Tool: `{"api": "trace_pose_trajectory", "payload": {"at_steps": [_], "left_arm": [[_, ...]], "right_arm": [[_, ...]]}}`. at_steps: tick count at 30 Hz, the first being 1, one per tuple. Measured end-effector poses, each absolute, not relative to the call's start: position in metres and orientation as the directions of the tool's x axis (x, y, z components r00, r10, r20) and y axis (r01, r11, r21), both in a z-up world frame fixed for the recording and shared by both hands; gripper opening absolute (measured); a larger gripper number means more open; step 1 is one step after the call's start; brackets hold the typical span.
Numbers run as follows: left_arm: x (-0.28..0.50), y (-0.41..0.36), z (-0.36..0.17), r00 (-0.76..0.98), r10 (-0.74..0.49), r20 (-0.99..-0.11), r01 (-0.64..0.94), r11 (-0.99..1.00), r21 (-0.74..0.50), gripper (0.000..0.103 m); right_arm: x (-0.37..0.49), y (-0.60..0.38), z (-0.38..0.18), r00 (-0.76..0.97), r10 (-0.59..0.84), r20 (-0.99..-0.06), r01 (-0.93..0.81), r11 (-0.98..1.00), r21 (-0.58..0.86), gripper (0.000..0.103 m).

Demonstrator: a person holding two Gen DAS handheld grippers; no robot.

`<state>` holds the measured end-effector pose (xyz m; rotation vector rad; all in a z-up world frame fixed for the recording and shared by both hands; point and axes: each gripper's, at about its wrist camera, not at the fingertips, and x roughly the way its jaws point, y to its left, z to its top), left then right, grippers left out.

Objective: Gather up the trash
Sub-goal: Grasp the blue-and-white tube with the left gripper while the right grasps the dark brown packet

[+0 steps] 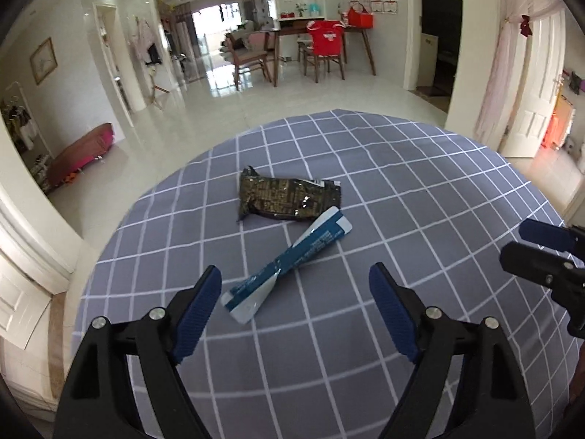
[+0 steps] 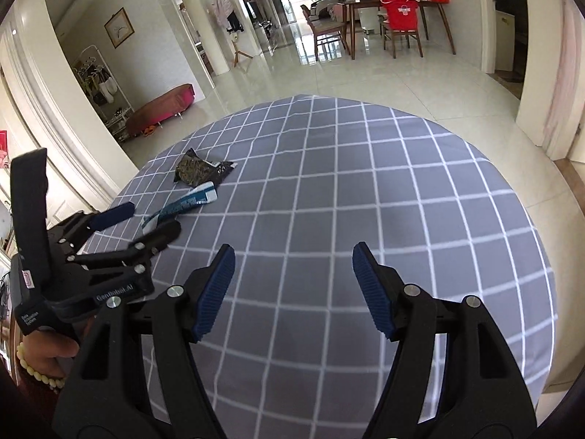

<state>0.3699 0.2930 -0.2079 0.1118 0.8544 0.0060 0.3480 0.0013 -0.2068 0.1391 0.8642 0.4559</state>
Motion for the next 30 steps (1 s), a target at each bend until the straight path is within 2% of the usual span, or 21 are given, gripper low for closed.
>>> {"api": "trace_pose_trajectory", "payload": {"at_steps": [1, 4, 6, 7, 8, 9, 13, 17, 24, 30], "left_arm": [[0.373, 0.294, -0.209, 0.654, 0.040, -0.755, 0.048, 0.994, 0.094, 0.080], [0.381, 0.297, -0.216, 0.629, 0.004, -0.777, 0.075, 0.995, 0.066, 0.062], [0.383, 0.301, -0.218, 0.623, -0.028, -0.782, 0.086, 0.996, 0.033, 0.042], [0.384, 0.303, -0.218, 0.624, -0.035, -0.781, 0.087, 0.996, 0.024, 0.036], [0.383, 0.305, -0.217, 0.625, -0.033, -0.780, 0.089, 0.996, 0.029, 0.019], [0.383, 0.306, -0.218, 0.625, -0.033, -0.780, 0.089, 0.996, 0.029, 0.011], [0.372, 0.319, -0.216, 0.639, -0.043, -0.768, 0.047, 0.999, -0.016, 0.008], [0.359, 0.348, -0.204, 0.689, -0.012, -0.725, -0.094, 0.990, -0.107, 0.008], [0.357, 0.377, -0.200, 0.676, 0.106, -0.730, -0.264, 0.959, -0.105, 0.008], [0.366, 0.383, -0.201, 0.647, 0.126, -0.752, -0.263, 0.963, -0.065, 0.008]], "right_arm": [[0.351, 0.004, -0.207, 0.560, 0.440, -0.702, -0.333, 0.895, 0.296, 0.066], [0.358, 0.012, -0.206, 0.560, 0.436, -0.705, -0.342, 0.896, 0.283, 0.067], [0.363, 0.018, -0.206, 0.557, 0.436, -0.706, -0.347, 0.895, 0.279, 0.067], [0.365, 0.022, -0.206, 0.555, 0.439, -0.707, -0.351, 0.894, 0.280, 0.067], [0.367, 0.026, -0.206, 0.551, 0.444, -0.707, -0.359, 0.891, 0.280, 0.067], [0.369, 0.029, -0.205, 0.549, 0.444, -0.708, -0.364, 0.890, 0.275, 0.067], [0.375, 0.045, -0.205, 0.540, 0.445, -0.715, -0.387, 0.885, 0.258, 0.067], [0.381, 0.070, -0.205, 0.527, 0.452, -0.720, -0.431, 0.872, 0.232, 0.070], [0.396, 0.129, -0.214, 0.518, 0.436, -0.736, -0.537, 0.835, 0.117, 0.072], [0.423, 0.162, -0.221, 0.496, 0.423, -0.758, -0.570, 0.817, 0.083, 0.073]]}}
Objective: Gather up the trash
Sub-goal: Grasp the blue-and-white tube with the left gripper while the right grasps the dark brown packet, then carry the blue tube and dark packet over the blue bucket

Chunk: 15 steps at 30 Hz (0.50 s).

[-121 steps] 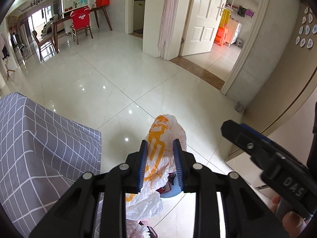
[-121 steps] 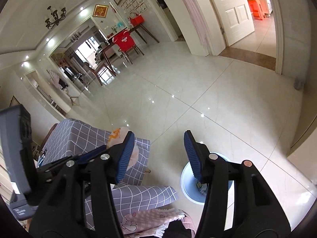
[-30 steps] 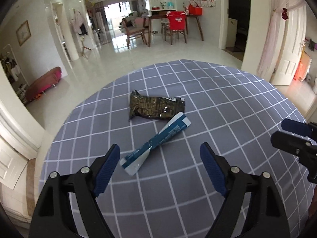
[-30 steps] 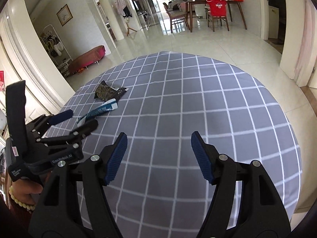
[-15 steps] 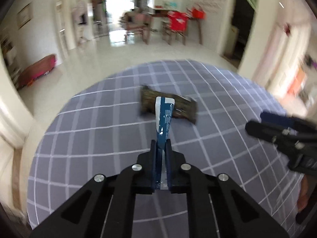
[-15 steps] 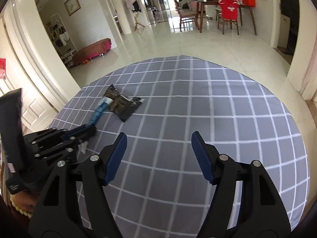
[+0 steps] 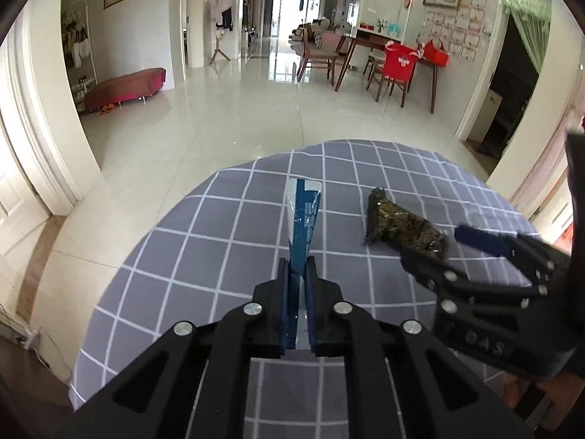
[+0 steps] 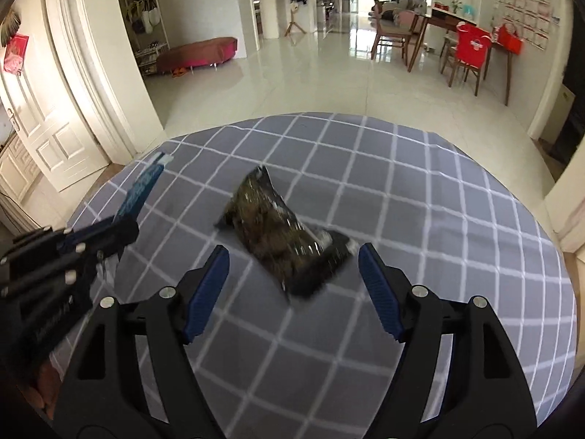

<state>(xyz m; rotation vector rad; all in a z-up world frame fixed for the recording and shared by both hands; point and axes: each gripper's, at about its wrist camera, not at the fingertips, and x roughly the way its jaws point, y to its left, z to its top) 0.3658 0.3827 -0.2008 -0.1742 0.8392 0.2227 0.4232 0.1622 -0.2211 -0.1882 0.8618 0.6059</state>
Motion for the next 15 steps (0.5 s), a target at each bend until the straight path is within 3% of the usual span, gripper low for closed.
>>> {"api": "trace_pose_trajectory", "payload": {"at_steps": [4, 6, 8, 9, 15], "left_arm": [[0.372, 0.382, -0.202, 0.636, 0.132, -0.760, -0.258, 0.965, -0.049, 0.008], [0.373, 0.379, -0.204, 0.632, 0.133, -0.764, -0.252, 0.967, -0.040, 0.008], [0.375, 0.374, -0.205, 0.627, 0.130, -0.768, -0.243, 0.969, -0.035, 0.008], [0.375, 0.372, -0.204, 0.627, 0.127, -0.768, -0.240, 0.970, -0.036, 0.008], [0.369, 0.346, -0.190, 0.640, 0.105, -0.761, -0.207, 0.977, -0.040, 0.008]], "right_arm": [[0.436, 0.178, -0.225, 0.478, 0.412, -0.776, -0.593, 0.803, 0.061, 0.072], [0.437, 0.182, -0.226, 0.491, 0.393, -0.778, -0.603, 0.798, 0.022, 0.054], [0.437, 0.183, -0.226, 0.492, 0.399, -0.774, -0.617, 0.787, 0.013, 0.046], [0.433, 0.181, -0.226, 0.496, 0.400, -0.771, -0.626, 0.780, 0.002, 0.030], [0.413, 0.154, -0.223, 0.480, 0.433, -0.763, -0.630, 0.776, 0.044, 0.026]]}}
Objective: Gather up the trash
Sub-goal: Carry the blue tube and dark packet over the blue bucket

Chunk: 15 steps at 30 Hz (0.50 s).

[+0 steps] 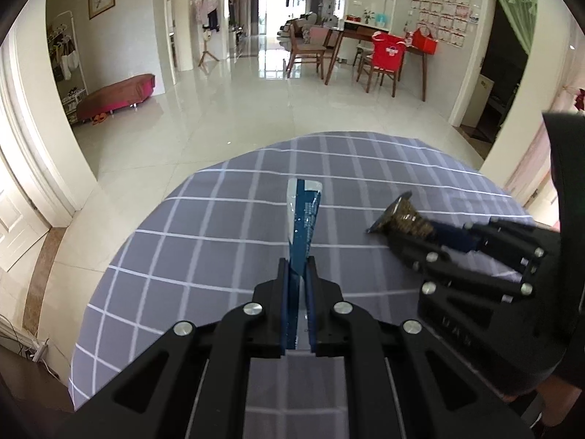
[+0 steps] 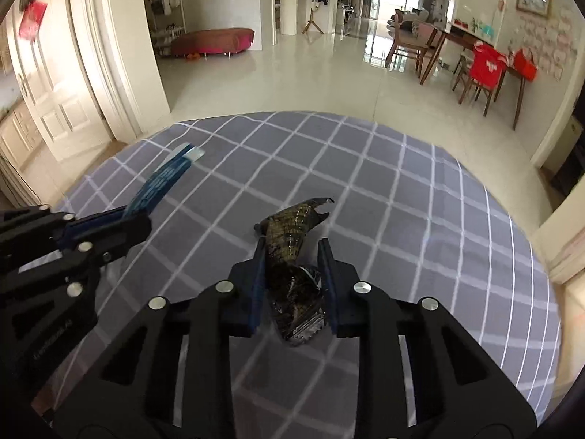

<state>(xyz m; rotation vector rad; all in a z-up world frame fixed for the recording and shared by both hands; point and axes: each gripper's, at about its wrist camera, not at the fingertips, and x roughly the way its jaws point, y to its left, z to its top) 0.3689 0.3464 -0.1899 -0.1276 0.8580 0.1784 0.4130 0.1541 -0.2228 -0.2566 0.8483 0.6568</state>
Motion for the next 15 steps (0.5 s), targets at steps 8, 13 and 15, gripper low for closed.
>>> {"api": "trace_pose_trajectory", "payload": {"at_steps": [8, 13, 15], "left_arm": [[0.335, 0.272, -0.164, 0.675, 0.013, -0.737, -0.092, 0.994, -0.067, 0.008], [0.308, 0.204, -0.149, 0.687, -0.076, -0.722, 0.004, 0.995, -0.100, 0.008], [0.295, 0.170, -0.145, 0.690, -0.108, -0.716, 0.055, 0.994, -0.097, 0.008]], "right_arm": [[0.367, 0.064, -0.190, 0.486, 0.521, -0.702, -0.568, 0.799, 0.199, 0.026], [0.318, -0.017, -0.166, 0.548, 0.542, -0.638, -0.498, 0.824, 0.272, 0.026], [0.297, -0.052, -0.161, 0.583, 0.528, -0.618, -0.457, 0.841, 0.288, 0.026]]}}
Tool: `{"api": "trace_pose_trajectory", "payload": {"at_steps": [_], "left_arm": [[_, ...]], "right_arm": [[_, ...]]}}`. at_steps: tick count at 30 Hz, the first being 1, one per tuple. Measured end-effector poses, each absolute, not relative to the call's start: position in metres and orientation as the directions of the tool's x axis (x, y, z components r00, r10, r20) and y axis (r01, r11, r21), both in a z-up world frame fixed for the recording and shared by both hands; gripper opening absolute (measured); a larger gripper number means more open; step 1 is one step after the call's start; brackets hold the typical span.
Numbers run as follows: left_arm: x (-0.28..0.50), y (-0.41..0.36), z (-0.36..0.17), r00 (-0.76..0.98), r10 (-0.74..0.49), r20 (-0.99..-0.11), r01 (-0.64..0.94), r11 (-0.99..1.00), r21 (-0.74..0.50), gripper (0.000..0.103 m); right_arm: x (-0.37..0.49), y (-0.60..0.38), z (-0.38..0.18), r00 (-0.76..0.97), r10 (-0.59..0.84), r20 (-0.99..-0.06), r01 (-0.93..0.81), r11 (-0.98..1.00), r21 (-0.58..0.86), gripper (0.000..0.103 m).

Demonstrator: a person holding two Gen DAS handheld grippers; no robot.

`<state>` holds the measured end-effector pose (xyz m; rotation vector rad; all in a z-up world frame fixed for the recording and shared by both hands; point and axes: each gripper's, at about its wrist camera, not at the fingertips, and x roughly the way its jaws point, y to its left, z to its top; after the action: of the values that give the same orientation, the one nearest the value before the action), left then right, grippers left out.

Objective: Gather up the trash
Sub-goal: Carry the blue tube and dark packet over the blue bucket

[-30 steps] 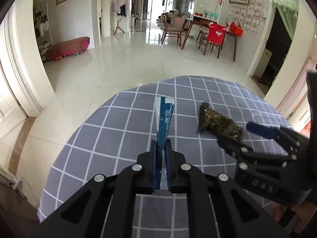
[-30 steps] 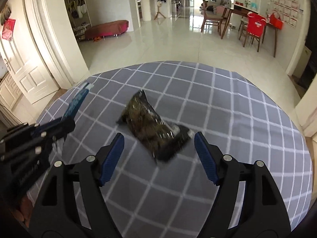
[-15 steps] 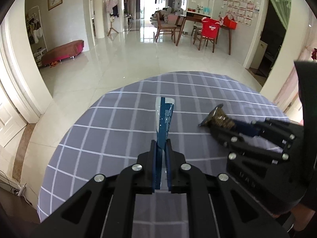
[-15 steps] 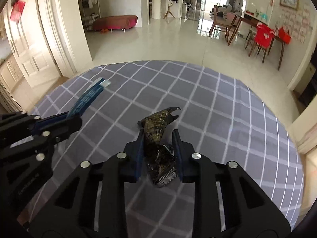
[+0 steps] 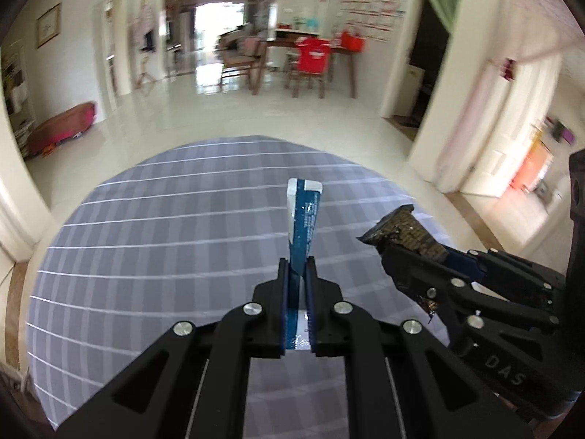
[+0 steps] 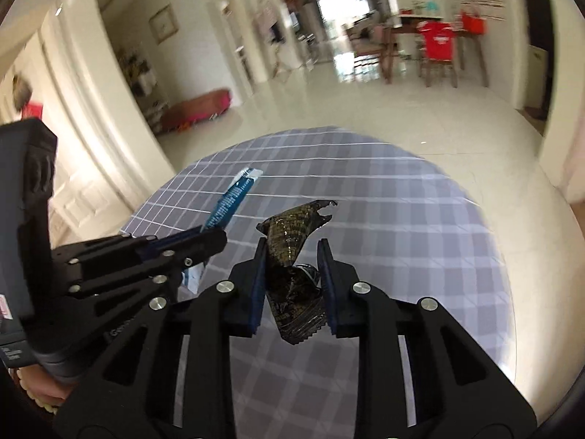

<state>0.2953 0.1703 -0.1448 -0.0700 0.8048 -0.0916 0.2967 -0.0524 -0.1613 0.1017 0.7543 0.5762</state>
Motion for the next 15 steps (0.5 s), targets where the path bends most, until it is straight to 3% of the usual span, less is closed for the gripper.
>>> {"api": "trace_pose_trajectory", "payload": {"at_steps": [5, 15], "left_arm": [[0.269, 0.089, -0.141, 0.682, -0.183, -0.708, 0.171, 0.981, -0.089, 0.008], [0.233, -0.070, -0.162, 0.605, -0.305, -0.736, 0.397, 0.916, -0.053, 0.008]], "right_arm": [[0.246, -0.143, -0.162, 0.648, 0.510, -0.565, -0.350, 0.859, 0.374, 0.026], [0.172, -0.294, -0.173, 0.767, 0.351, -0.538, -0.135, 0.907, 0.398, 0.026]]}}
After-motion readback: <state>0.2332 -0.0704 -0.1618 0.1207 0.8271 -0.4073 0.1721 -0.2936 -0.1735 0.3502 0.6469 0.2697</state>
